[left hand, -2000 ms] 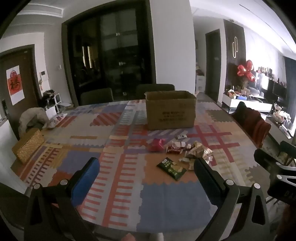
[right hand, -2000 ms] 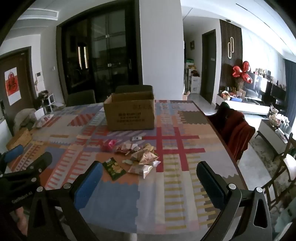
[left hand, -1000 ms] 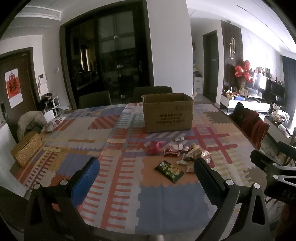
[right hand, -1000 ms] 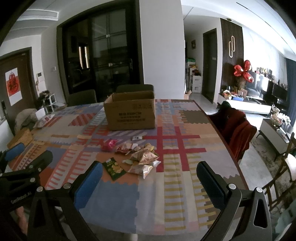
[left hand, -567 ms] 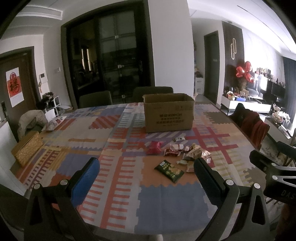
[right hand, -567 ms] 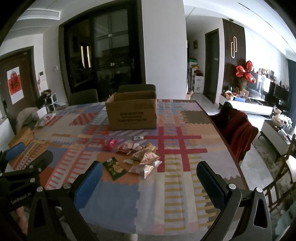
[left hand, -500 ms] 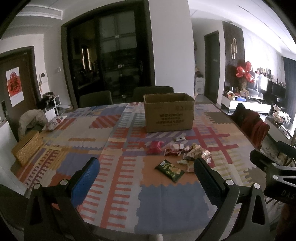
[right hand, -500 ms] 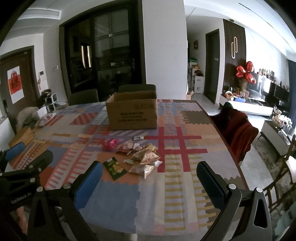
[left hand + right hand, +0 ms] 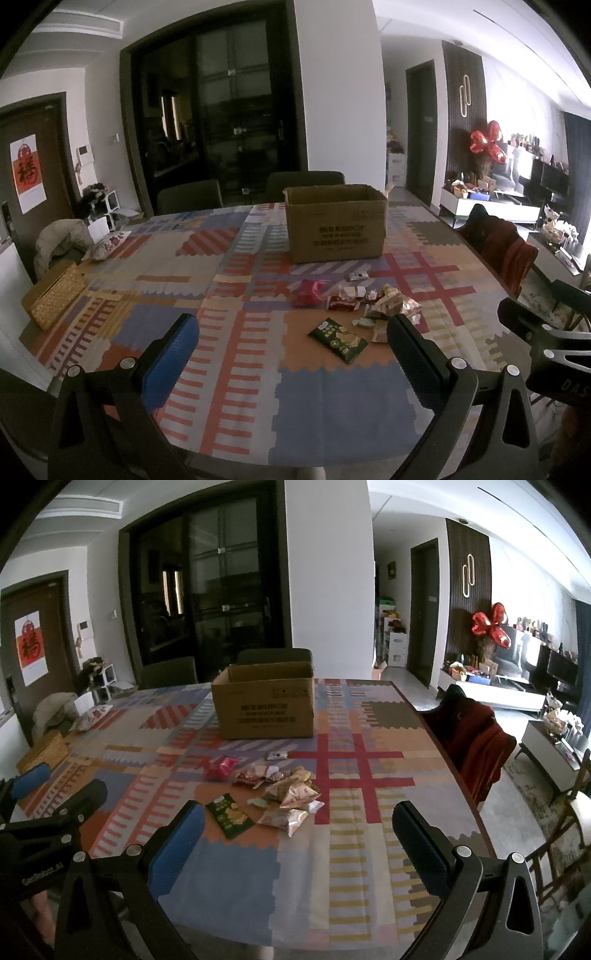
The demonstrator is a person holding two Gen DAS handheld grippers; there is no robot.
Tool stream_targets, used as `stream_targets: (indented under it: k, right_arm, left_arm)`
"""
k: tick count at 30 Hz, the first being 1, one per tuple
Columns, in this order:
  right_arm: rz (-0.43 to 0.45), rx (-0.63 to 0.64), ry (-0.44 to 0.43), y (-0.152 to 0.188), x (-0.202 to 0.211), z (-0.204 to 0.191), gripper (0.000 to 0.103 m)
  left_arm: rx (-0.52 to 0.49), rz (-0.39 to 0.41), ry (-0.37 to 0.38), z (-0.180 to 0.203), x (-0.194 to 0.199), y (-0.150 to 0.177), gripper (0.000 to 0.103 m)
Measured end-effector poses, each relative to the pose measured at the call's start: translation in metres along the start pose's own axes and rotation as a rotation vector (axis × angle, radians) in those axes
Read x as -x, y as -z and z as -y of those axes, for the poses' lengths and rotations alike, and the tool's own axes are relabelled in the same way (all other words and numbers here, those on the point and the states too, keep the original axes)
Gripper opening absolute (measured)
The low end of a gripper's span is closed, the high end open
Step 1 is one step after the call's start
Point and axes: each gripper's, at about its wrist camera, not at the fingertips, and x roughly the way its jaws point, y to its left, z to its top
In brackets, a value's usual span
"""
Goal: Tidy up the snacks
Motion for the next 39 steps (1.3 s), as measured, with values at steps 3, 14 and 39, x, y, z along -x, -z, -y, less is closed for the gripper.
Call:
stream_targets:
  k: [3,14,39]
  right_arm:
    - [-0.003,-0.001,-0.002,0.0,0.0,0.0,0.103]
    - [-0.007,-0.003,-0.003,0.0,0.0,0.0,0.103]
    - [-0.111,0.01,-0.022,-0.002,-0.058,-0.01,0.102]
  left_arm:
    - [0.0,-0.001,0.0,0.0,0.0,0.0,0.103]
    - [-0.001,-0.001,-0.004,0.0,0.0,0.0,0.103]
    - [-0.006,-0.105,0.025,-0.007,-0.059,0.001,0.099]
